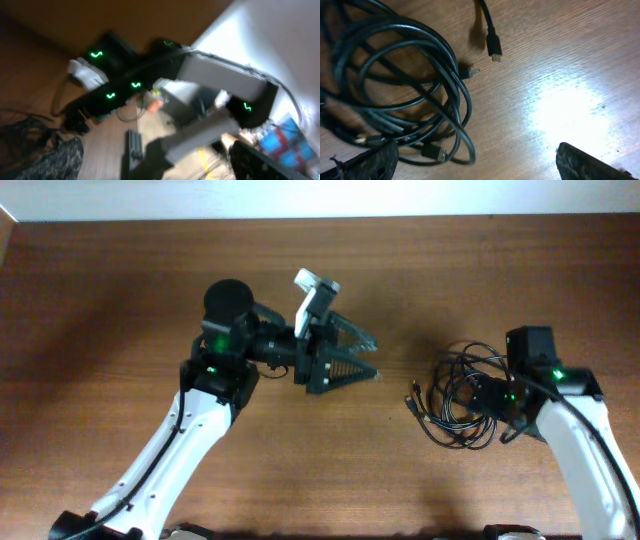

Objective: Untangle cables

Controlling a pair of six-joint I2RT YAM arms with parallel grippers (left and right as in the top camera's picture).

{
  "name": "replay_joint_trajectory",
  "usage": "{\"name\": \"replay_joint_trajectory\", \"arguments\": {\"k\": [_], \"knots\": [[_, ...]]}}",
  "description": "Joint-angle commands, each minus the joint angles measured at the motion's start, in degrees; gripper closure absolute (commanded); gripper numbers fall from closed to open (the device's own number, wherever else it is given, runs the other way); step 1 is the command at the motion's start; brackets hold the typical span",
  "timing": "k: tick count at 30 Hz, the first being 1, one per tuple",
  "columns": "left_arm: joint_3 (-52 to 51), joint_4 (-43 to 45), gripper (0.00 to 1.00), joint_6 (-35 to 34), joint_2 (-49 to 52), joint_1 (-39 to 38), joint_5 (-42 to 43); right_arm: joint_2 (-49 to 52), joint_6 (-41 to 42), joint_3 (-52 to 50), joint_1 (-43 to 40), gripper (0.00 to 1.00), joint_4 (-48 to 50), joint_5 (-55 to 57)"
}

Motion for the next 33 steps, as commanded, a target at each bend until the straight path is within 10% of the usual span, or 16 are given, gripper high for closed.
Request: {"name": "replay_joint_trajectory", "arguments": {"k": [1,6,11,22,33], "knots": [[-0.09,-17.75,0.00,16.61,0.68,1.73,-22.40,4.85,-3.82,0.26,-0.26,0.03,1.88,-3.19],[-0.09,-37.75,0.01,24.98,0.68,1.73,-49.00,6.08,-8.61,0.11,-0.26,0.11,5.70,-7.04],[-0.09,-41.59,0.01,26.29,0.68,1.73,-54.73,12.55,-9.88,0.11,-0.26,0.16,7.08,-7.02],[-0.09,-42.66,0.01,26.29,0.68,1.73,-54.73,18.93,-16.22,0.11,-0.26,0.96,15.06,-15.76],[-0.07,-48.59,0.16,44.74,-16.72,1.66,-46.29,-5.64,-34.38,6.71,-0.17,0.96,19.56,-36.96]]}}
